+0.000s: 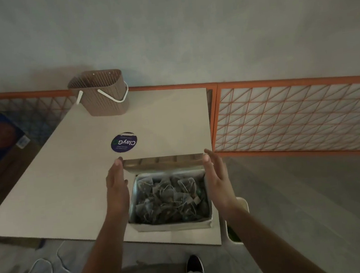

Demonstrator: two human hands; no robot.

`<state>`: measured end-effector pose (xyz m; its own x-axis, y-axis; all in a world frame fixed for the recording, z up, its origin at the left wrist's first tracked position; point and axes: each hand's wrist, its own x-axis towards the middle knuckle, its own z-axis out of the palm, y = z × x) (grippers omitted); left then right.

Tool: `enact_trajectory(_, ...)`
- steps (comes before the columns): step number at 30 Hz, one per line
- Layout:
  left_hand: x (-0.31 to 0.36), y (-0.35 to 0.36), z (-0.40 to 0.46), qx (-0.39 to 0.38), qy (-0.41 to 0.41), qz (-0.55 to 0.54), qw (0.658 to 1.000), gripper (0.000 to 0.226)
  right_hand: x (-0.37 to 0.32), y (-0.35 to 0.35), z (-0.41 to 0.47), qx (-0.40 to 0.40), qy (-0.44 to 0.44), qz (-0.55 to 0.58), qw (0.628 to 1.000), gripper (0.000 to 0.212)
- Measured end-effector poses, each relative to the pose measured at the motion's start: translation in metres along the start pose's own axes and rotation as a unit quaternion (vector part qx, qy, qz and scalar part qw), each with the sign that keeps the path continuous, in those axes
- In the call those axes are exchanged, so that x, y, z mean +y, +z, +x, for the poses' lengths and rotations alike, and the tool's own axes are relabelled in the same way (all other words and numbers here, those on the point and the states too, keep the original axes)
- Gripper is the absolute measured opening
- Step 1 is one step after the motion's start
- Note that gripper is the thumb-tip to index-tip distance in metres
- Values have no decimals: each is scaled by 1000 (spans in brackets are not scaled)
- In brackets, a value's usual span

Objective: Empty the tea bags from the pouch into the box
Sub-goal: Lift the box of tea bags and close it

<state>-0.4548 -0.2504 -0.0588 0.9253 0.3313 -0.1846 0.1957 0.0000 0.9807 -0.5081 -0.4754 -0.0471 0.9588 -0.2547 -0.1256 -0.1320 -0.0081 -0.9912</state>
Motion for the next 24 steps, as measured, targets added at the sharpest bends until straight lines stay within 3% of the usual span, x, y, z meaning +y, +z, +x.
enact_trajectory(3, -9, -11, -24, 18, -7, 4, 1000, 48, 15, 0, -23, 30, 21, -38, 999, 45)
enact_trajectory(6, -25, -27, -40, 5, -29, -3, 1000, 43, 28, 1, -45, 48, 54, -6, 997, 45)
enact_trajectory(11, -57, -44, -50, 1, -50, 96, 994, 28, 56, 2, -61, 49, 87, -78, 992, 27)
enact_trajectory(18, -80, -46, -52, 7, -93, 220, 971, 55, 98, -2, -62, 52, 156, -217, 962, 67)
enact_trajectory(21, -83, -45, -51, -40, -91, 220, 970, 45, 106, -3, -56, -10, 149, -240, 959, 56)
enact_trajectory(24, -86, -44, -52, -88, -62, 224, 969, 31, 108, -1, -55, -25, 135, -233, 963, 43)
